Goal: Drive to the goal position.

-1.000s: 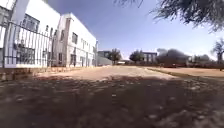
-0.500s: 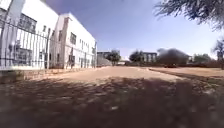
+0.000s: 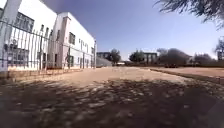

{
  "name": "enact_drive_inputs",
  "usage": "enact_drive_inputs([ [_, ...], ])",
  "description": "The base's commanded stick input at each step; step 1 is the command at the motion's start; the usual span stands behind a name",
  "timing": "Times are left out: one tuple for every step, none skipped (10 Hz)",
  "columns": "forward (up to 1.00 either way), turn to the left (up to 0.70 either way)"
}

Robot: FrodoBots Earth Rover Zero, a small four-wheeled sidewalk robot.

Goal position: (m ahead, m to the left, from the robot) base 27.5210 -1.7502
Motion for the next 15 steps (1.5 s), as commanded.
enact_drive_inputs([
  [1.00, 0.00],
  [1.00, 0.00],
  [1.00, 0.00],
  [1.00, 0.00],
  [1.00, 0.00],
  [1.00, 0.00],
  [1.00, 0.00],
  [1.00, 0.00],
  [1.00, 0.00],
  [1.00, 0.00],
  [1.00, 0.00],
  [1.00, 0.00],
  [1.00, 0.00],
  [1.00, 0.00],
  [1.00, 0.00],
])
